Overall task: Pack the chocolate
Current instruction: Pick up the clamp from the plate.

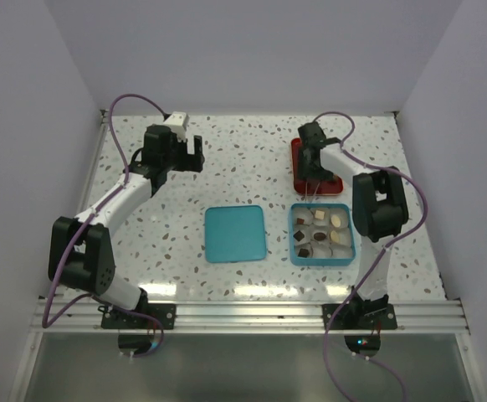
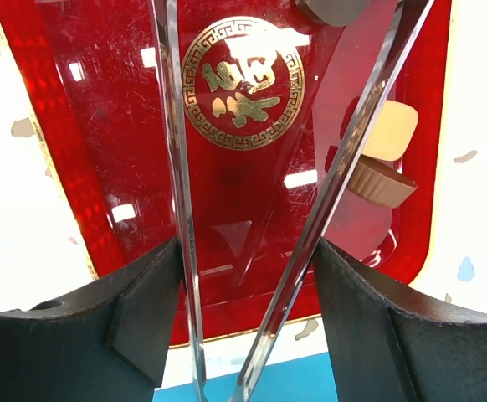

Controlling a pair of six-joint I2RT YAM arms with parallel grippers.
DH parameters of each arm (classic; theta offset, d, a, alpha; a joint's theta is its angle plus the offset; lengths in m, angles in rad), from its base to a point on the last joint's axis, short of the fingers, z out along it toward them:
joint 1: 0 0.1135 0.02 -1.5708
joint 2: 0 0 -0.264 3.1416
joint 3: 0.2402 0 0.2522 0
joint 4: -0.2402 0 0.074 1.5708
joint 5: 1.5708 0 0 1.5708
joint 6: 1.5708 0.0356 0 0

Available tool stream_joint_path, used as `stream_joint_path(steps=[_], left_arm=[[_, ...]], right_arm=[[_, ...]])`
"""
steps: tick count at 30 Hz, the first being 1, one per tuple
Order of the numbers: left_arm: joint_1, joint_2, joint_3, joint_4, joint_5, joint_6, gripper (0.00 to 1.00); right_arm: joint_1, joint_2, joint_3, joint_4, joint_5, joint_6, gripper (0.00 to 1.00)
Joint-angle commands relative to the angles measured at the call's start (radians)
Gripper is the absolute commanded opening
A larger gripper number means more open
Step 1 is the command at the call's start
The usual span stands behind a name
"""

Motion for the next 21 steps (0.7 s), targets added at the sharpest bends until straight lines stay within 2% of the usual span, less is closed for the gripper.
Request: stream_joint_path(steps=[1, 4, 8, 13, 21], left_arm=[[-0.004, -0.028, 0.018, 0.023, 0.010, 0.008, 1.00], [-0.004, -0.034, 0.017, 0.024, 0.010, 0.009, 1.00], [-0.004, -0.040, 0.015, 0.024, 0.009, 0.008, 1.00], [-0.004, -0.045, 0.015, 0.024, 0.007, 0.008, 1.00], [-0.004, -0.045, 0.014, 0.026, 0.009, 0.008, 1.00]], right_arm=[[0.002, 0.014, -0.015, 0.046, 0.027, -0.010, 0.66], [0.002, 0.030, -0.018, 0.047, 0.021, -0.020, 0.66], [0.002, 0.024, -0.027, 0.048, 0.012, -0.023, 0.60], [0.002, -0.057, -0.016, 0.040, 0.019, -0.052, 0.55], [0.001, -0.166, 0.037, -0.018, 0.010, -0.098, 0.54]])
